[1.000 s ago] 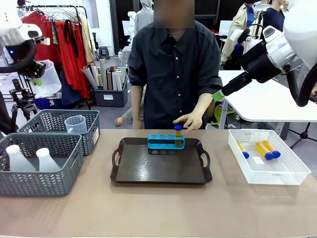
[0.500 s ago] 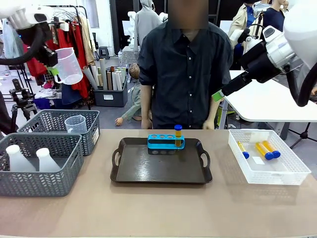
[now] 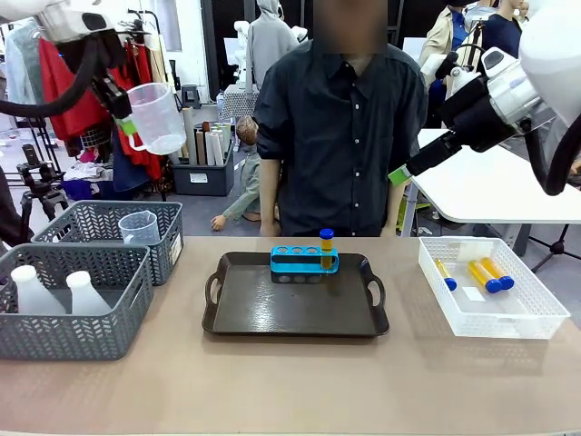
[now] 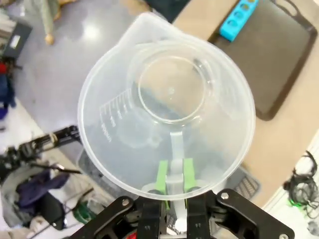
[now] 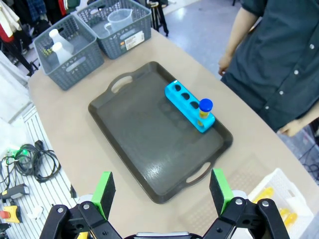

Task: Prepare the laboratory tools.
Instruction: Pick up one Large Measuring Cup and place it on the Handle tray.

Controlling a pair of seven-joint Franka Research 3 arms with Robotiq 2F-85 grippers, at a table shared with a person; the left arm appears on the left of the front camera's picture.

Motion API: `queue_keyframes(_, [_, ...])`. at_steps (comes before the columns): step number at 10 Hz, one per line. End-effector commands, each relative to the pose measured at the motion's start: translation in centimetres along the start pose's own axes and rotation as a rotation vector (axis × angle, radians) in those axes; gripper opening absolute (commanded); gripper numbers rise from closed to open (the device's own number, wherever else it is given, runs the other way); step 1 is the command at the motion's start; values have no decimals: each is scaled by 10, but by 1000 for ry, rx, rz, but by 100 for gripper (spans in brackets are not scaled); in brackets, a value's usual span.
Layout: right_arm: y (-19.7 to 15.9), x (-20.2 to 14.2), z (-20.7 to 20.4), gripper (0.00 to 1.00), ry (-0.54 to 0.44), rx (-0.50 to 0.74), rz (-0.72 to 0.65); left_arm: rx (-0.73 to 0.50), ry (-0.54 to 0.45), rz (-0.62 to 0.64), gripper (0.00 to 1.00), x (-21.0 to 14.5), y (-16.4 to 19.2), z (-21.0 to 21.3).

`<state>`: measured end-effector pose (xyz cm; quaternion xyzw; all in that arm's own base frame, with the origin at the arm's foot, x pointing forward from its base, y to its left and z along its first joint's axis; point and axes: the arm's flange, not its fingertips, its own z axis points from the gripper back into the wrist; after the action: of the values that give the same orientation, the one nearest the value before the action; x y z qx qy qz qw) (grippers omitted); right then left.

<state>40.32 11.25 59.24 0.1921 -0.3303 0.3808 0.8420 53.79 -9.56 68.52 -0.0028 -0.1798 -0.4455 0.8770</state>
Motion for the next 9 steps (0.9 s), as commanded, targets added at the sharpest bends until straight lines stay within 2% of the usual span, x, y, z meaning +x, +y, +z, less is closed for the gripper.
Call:
queue_keyframes(1, [0, 1, 1, 100, -4, 6, -1, -62, -15, -114, 0, 16, -17, -19])
queue_keyframes(6, [0, 1, 1, 100, -4, 6, -1, -165, -10, -288, 0, 72, -78, -59])
queue_keyframes(9, [0, 1, 1, 100, -4, 6, -1, -167, -6, -313, 0, 89, -97, -77])
